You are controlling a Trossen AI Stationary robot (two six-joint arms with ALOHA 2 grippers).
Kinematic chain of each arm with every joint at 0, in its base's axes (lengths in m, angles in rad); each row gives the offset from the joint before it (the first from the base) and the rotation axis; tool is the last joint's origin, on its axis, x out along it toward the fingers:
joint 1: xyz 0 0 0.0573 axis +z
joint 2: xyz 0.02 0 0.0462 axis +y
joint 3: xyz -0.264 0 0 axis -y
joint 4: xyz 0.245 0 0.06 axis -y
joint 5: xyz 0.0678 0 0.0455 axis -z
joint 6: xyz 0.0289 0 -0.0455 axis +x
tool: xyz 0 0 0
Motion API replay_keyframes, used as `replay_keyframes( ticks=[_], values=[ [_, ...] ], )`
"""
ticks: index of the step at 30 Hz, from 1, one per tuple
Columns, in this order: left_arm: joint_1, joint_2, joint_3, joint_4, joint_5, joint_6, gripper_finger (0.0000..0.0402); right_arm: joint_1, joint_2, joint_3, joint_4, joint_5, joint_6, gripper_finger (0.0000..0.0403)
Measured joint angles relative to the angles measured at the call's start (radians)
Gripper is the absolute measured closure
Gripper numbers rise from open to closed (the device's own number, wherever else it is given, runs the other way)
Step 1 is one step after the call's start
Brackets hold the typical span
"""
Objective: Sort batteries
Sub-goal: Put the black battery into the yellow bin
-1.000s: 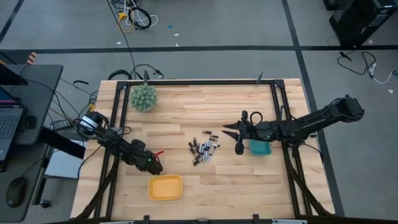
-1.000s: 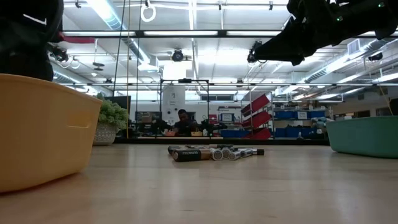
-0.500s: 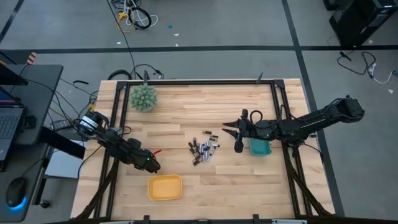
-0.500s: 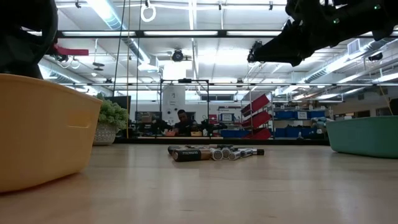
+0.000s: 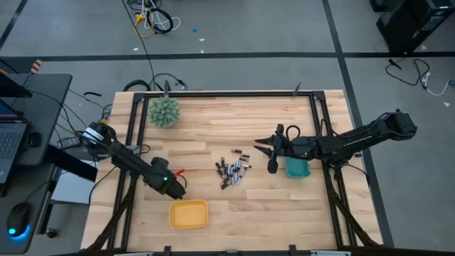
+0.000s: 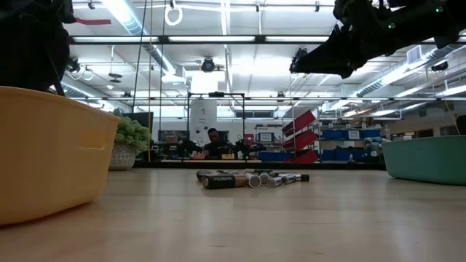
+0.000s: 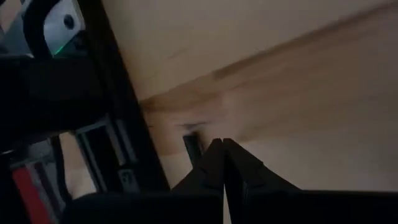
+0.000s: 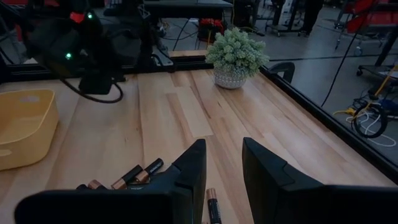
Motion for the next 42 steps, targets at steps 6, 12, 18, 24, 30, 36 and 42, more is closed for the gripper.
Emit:
replay_keyframes(
  ticks=[6, 12, 18, 24, 30, 36, 42],
  values=[
    [0.007, -0.001, -0.004, -0.045, 0.001, -0.059, 0.0397, 0.000, 0.000, 0.000, 0.000, 0.000, 0.000, 0.0313],
    [0.007, -0.001, -0.004, -0.046, 0.036, -0.062, 0.0369, 0.000, 0.000, 0.000, -0.001, 0.000, 0.001, 0.0313],
    [0.007, -0.001, -0.004, -0.027, 0.066, -0.081, 0.0322, 0.000, 0.000, 0.000, 0.000, 0.000, 0.008, 0.0313],
    [0.007, -0.001, 0.023, -0.026, 0.081, -0.058, 0.0291, 0.000, 0.000, 0.000, 0.001, 0.000, 0.007, 0.0313],
    [0.004, -0.009, 0.063, -0.004, 0.021, -0.055, 0.0290, -0.007, 0.000, 0.000, 0.006, 0.000, 0.006, 0.0313],
    [-0.002, -0.009, 0.001, 0.158, 0.014, -0.065, 0.0291, -0.007, 0.000, 0.000, 0.006, 0.000, 0.000, 0.0313],
    [-0.002, -0.010, -0.007, 0.167, 0.002, -0.083, 0.0291, -0.007, 0.000, 0.000, 0.006, 0.000, -0.002, 0.0313]
  ],
)
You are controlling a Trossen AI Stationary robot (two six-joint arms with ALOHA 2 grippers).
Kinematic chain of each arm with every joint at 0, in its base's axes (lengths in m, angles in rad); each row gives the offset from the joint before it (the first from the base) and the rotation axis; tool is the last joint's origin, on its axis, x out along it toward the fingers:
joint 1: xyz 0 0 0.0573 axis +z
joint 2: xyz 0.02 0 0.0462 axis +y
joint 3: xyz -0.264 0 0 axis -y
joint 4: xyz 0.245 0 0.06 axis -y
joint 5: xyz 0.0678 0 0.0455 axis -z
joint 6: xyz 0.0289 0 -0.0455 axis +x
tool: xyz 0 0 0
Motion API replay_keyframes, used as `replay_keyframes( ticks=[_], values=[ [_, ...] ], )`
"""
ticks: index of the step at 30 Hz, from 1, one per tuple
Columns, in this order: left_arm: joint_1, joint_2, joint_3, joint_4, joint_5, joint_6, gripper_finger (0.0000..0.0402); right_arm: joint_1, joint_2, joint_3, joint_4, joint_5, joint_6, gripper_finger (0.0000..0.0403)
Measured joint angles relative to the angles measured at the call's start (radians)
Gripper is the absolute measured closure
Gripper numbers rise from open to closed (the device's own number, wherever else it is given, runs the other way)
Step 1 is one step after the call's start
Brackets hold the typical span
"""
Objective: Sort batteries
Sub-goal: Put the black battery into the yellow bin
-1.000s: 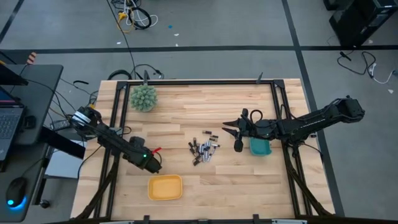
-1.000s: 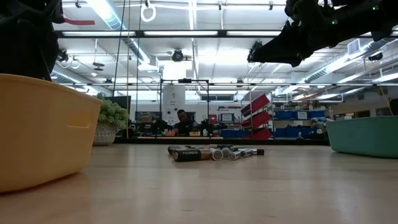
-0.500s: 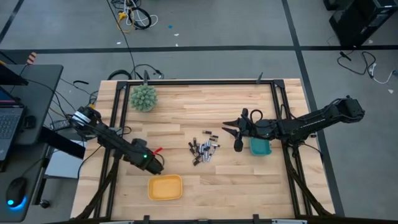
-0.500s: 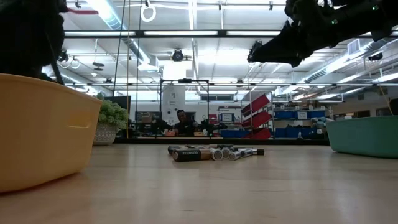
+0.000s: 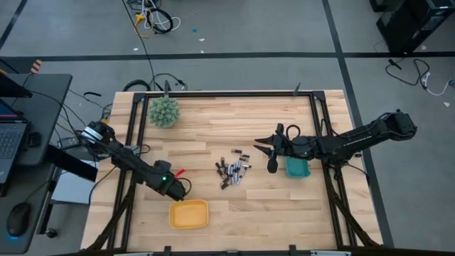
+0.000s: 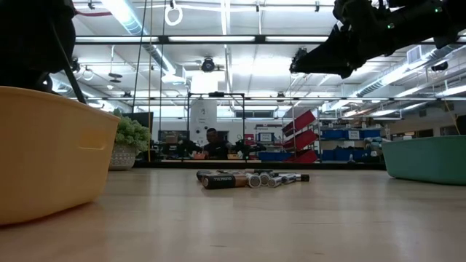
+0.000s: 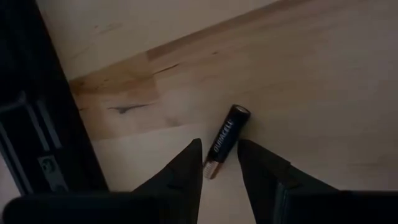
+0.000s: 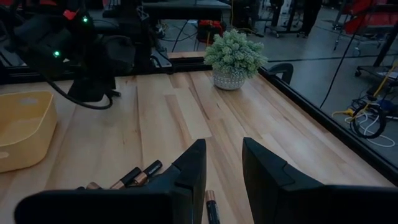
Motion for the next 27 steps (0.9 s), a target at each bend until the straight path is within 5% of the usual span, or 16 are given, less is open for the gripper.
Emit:
replay_keyframes(
  ticks=[7, 16, 27],
  values=[
    [-0.010, 0.001, -0.005, 0.039, -0.040, 0.084, 0.0297, 0.000, 0.000, 0.000, 0.000, 0.000, 0.000, 0.0313],
    [-0.024, 0.003, -0.003, 0.025, -0.061, 0.104, 0.0391, 0.000, 0.000, 0.000, -0.002, 0.000, 0.000, 0.0313],
    [-0.023, -0.013, 0.005, -0.041, -0.086, 0.107, 0.0401, 0.000, 0.000, 0.000, -0.009, 0.000, 0.000, 0.0313]
  ],
)
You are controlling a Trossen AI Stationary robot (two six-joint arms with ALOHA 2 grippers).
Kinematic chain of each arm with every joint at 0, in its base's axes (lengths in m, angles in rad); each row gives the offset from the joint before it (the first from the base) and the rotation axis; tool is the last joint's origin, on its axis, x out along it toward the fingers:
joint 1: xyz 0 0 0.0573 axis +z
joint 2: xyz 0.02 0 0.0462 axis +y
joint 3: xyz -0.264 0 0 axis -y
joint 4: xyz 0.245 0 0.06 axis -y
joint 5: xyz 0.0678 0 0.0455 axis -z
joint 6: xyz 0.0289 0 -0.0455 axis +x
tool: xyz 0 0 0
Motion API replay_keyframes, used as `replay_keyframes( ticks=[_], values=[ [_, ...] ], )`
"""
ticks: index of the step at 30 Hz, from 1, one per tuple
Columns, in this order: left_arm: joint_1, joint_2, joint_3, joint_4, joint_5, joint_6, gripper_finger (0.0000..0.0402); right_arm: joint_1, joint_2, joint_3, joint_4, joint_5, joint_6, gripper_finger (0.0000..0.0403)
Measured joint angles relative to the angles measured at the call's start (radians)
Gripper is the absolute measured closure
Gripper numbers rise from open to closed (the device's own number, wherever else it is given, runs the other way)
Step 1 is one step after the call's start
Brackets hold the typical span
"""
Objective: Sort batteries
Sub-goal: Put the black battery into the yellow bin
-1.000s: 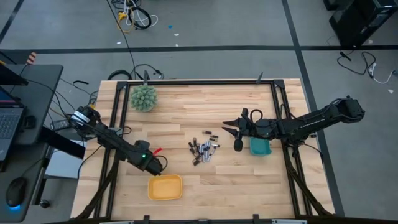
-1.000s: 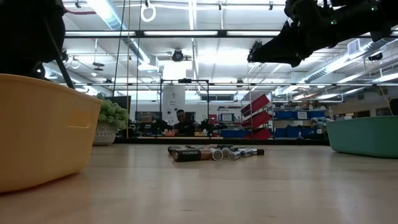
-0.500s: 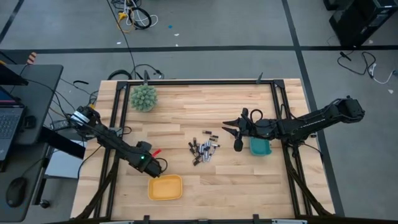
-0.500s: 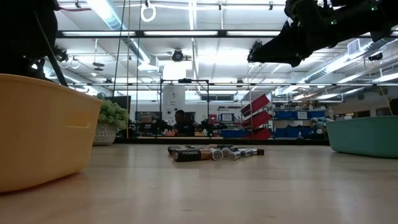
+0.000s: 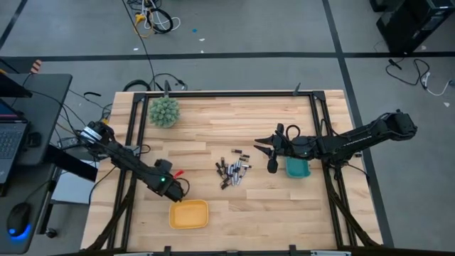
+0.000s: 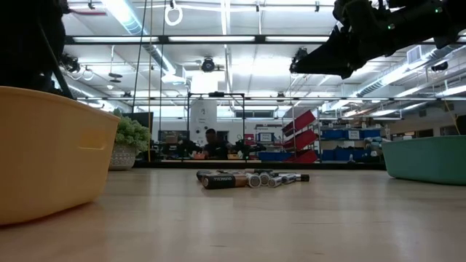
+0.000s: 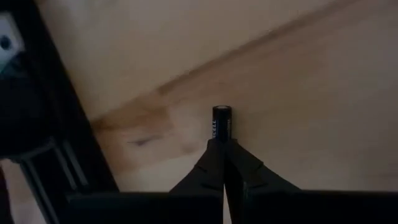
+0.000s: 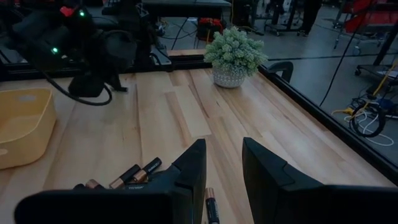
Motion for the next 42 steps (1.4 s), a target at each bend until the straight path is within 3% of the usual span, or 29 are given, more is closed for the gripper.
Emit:
replay_keyframes(
  ticks=[20, 32, 36, 42],
  values=[
    [0.000, -0.139, 0.009, -0.011, -0.070, 0.000, 0.0401, 0.000, 0.000, 0.000, -0.020, 0.000, 0.007, 0.0313],
    [-0.001, -0.142, 0.014, 0.003, -0.070, 0.013, 0.0401, 0.000, 0.000, 0.000, -0.021, 0.000, 0.008, 0.0313],
    [-0.001, -0.144, 0.070, -0.035, -0.077, 0.053, 0.0401, 0.000, 0.000, 0.000, -0.021, 0.000, 0.011, 0.0313],
    [-0.003, -0.144, 0.261, -0.244, -0.127, 0.137, 0.0401, 0.000, 0.000, 0.000, -0.022, 0.000, 0.019, 0.0313]
  ],
)
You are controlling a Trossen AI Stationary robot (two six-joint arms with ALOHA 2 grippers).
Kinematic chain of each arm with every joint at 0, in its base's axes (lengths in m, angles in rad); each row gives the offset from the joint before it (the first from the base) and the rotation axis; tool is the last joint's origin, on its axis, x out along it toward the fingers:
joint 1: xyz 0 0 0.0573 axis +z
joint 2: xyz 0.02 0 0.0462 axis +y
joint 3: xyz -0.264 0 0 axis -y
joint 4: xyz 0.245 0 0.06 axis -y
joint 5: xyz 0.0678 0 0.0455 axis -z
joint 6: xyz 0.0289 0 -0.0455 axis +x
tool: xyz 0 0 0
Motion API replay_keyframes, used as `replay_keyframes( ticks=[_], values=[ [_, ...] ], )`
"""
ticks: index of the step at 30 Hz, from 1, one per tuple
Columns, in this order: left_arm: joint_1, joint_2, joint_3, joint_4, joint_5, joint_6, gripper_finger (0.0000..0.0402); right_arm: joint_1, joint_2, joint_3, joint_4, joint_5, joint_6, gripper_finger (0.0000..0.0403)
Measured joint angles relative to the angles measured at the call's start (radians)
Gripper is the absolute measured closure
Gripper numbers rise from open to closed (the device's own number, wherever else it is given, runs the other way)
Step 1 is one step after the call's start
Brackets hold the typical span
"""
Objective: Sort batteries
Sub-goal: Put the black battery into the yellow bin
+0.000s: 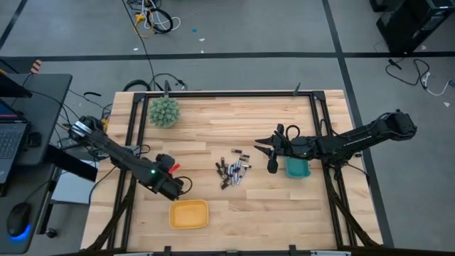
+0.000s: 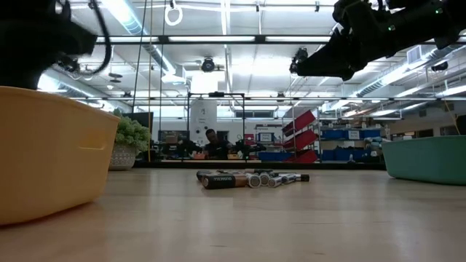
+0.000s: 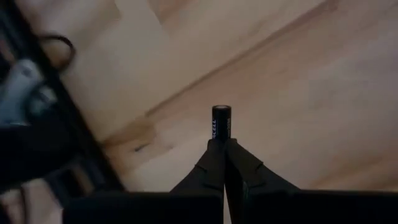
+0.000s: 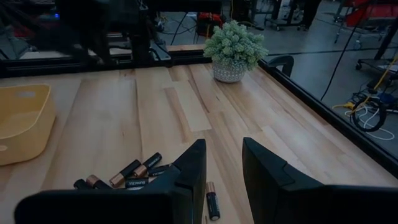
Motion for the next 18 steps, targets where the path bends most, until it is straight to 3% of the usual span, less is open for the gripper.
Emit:
replay_keyframes(
  ticks=[6, 11, 14, 18],
  values=[
    [-0.064, -0.001, 0.193, 0.091, -0.109, 0.322, 0.0401, 0.000, 0.000, 0.000, 0.000, 0.000, -0.006, 0.0313],
    [-0.127, 0.000, 0.274, 0.309, -0.121, 0.564, 0.0401, 0.000, 0.000, 0.000, 0.000, 0.000, -0.008, 0.0313],
    [-0.140, 0.025, 0.275, 0.405, -0.111, 0.627, 0.0401, 0.000, 0.000, 0.000, 0.000, 0.000, -0.008, 0.0313],
    [-0.146, 0.093, 0.274, 0.375, -0.048, 0.598, 0.0401, 0.001, 0.000, 0.000, -0.001, 0.000, -0.009, 0.0313]
  ],
)
